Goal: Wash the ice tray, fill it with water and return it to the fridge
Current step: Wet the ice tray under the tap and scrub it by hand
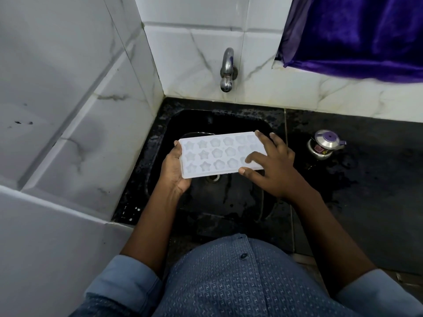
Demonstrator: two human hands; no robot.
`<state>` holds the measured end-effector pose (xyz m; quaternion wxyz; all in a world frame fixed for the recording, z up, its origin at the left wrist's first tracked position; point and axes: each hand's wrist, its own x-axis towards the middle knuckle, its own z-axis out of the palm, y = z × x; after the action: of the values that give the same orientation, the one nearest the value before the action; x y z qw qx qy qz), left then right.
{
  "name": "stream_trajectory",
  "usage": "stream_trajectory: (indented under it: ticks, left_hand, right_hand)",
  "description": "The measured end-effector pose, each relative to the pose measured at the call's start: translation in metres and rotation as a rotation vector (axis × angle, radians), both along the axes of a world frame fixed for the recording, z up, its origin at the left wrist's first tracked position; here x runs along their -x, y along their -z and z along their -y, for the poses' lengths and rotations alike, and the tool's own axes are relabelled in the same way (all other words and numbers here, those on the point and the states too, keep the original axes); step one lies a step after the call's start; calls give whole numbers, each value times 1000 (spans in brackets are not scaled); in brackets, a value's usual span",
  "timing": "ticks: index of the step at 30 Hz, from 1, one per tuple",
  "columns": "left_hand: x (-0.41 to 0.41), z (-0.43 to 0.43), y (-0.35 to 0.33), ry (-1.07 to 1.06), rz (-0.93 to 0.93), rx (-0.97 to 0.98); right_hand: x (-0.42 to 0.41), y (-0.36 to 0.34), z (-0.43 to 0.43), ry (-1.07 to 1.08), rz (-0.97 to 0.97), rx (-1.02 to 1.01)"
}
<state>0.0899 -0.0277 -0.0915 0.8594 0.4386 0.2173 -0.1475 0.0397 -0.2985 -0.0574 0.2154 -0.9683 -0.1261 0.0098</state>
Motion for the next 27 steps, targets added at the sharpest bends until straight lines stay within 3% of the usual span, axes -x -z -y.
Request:
stream_trajectory:
  ticks: [27]
  left_hand:
    - [5, 3, -7, 41, 26, 33]
  right_hand:
    - [-3, -1, -7, 1, -70, 35]
